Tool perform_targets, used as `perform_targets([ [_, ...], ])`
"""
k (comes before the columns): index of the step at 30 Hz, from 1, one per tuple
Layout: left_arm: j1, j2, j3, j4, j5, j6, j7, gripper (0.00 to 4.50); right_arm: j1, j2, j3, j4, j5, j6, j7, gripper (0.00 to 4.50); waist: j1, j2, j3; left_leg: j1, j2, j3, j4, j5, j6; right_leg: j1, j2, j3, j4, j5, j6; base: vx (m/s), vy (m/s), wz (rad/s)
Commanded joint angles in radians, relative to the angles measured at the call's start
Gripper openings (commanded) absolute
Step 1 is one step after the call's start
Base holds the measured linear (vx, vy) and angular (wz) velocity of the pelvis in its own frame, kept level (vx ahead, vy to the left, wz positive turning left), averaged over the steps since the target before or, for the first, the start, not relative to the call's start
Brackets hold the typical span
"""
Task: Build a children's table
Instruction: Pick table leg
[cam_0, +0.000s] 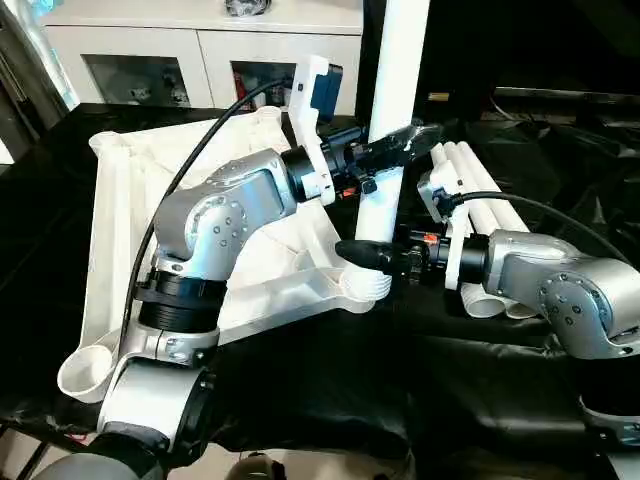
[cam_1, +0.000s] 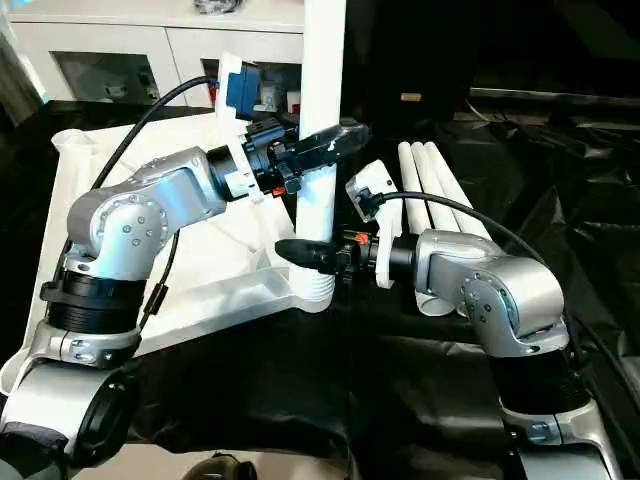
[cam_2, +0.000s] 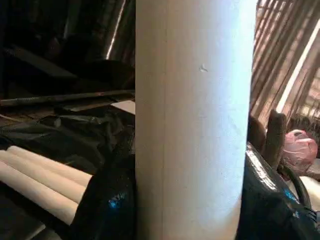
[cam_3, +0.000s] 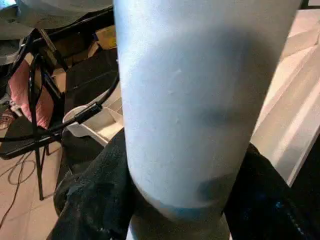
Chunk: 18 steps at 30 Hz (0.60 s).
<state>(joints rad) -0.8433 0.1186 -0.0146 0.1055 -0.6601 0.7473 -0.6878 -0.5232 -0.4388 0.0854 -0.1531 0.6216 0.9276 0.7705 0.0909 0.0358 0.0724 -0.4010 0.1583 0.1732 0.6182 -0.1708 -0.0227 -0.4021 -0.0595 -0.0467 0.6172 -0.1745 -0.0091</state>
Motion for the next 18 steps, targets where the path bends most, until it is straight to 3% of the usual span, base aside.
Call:
perform_targets([
  [1,-0.019,-0.006,-0.005,-0.040,-0.024,0.011,-0.025,2.57,-0.010,0.002,-0.022,0.013,-0.016,-0.018,-0.022,1.93,0.003,-0.006,-0.090,0.024,0.058,-0.023,-0.061,-0.130,0.019,0.057,-0.080,0.041,-0.068,-0.165,-0.224,0.000,0.000,0.00],
  [2,-0.021,-0.022,0.012,-0.035,-0.018,-0.019,-0.003,2.63,-0.008,0.008,-0.025,0.009,-0.014,-0.028,-0.022,1.93,0.004,-0.005,-0.090,0.024,0.058,-0.023,-0.061,-0.131,0.018,0.057,-0.081,0.041,-0.068,-0.166,-0.226,0.000,0.000,0.00],
  [3,-0.023,-0.036,0.027,-0.028,-0.011,-0.053,0.014,2.75,-0.008,0.014,-0.027,0.007,-0.012,-0.036,-0.021,1.93,0.006,0.008,-0.090,0.023,0.059,-0.025,-0.060,-0.137,0.016,0.057,-0.082,0.041,-0.068,-0.164,-0.230,0.000,0.000,0.00],
  [5,-0.029,-0.058,0.058,-0.016,-0.018,-0.090,0.039,2.92,-0.007,0.023,-0.029,0.006,-0.012,-0.051,-0.024,1.93,0.004,-0.001,-0.090,0.023,0.058,-0.025,-0.061,-0.144,0.018,0.060,-0.080,0.040,-0.070,-0.156,-0.232,0.000,0.000,0.00],
  [11,-0.097,-0.153,0.244,0.035,-0.146,-0.190,0.154,2.94,-0.008,0.078,-0.050,0.024,-0.021,-0.125,-0.054,1.93,0.006,-0.004,-0.090,0.021,0.057,-0.026,-0.060,-0.159,0.024,0.060,-0.082,0.037,-0.072,-0.181,-0.237,0.000,0.000,0.00],
  [14,-0.121,-0.161,0.284,0.040,-0.160,-0.206,0.213,2.94,-0.016,0.103,-0.065,0.043,-0.031,-0.169,-0.075,1.93,0.005,-0.004,-0.088,0.022,0.057,-0.025,-0.060,-0.164,0.026,0.058,-0.080,0.037,-0.073,-0.193,-0.226,0.000,0.000,0.00],
  [15,-0.122,-0.159,0.285,0.041,-0.161,-0.204,0.215,2.94,-0.017,0.105,-0.066,0.045,-0.034,-0.175,-0.077,1.93,0.005,0.000,-0.089,0.022,0.056,-0.024,-0.059,-0.160,0.026,0.055,-0.079,0.037,-0.074,-0.197,-0.221,0.000,0.000,0.00],
  [16,-0.121,-0.136,0.288,0.047,-0.122,-0.250,0.204,2.94,-0.034,0.140,-0.098,0.083,-0.054,-0.234,-0.131,1.93,0.006,0.013,-0.089,0.023,0.056,-0.027,-0.060,-0.165,0.022,0.052,-0.079,0.036,-0.076,-0.212,-0.213,0.000,0.000,0.00],
  [18,-0.116,-0.124,0.292,0.051,-0.096,-0.286,0.191,2.94,-0.045,0.165,-0.119,0.107,-0.070,-0.272,-0.176,1.93,0.002,0.009,-0.091,0.024,0.056,-0.028,-0.064,-0.180,0.009,0.053,-0.078,0.034,-0.079,-0.229,-0.200,0.000,0.000,0.00],
])
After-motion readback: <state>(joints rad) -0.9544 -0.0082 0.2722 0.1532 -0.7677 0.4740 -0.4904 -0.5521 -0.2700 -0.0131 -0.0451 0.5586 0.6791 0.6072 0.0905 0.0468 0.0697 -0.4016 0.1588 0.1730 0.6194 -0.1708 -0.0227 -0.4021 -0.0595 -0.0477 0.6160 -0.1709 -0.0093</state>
